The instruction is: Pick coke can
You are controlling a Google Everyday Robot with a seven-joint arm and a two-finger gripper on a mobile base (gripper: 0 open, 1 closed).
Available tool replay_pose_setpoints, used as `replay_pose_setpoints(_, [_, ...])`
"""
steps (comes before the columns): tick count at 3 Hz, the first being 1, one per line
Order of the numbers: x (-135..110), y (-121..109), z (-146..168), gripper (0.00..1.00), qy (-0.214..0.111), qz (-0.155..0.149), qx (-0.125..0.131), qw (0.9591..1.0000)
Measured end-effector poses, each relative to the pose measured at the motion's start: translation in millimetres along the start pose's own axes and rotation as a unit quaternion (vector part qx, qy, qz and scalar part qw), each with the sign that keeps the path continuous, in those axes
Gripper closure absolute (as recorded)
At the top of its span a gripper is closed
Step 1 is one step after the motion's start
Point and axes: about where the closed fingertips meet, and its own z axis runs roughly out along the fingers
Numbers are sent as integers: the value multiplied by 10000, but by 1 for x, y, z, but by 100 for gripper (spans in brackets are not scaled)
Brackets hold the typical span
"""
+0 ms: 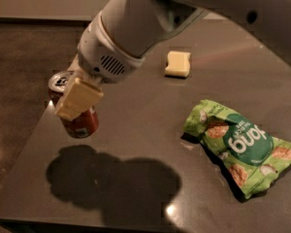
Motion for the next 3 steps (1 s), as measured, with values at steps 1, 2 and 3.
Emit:
replay_pose_setpoints(1, [-15,0,-19,100,-95,-160,-153,9997])
replay_pose_setpoints(2, [-25,0,-28,100,-167,-350,-328,9987])
replay_pose_setpoints(3, [-26,1,-29,100,-168,-365,-327,9987])
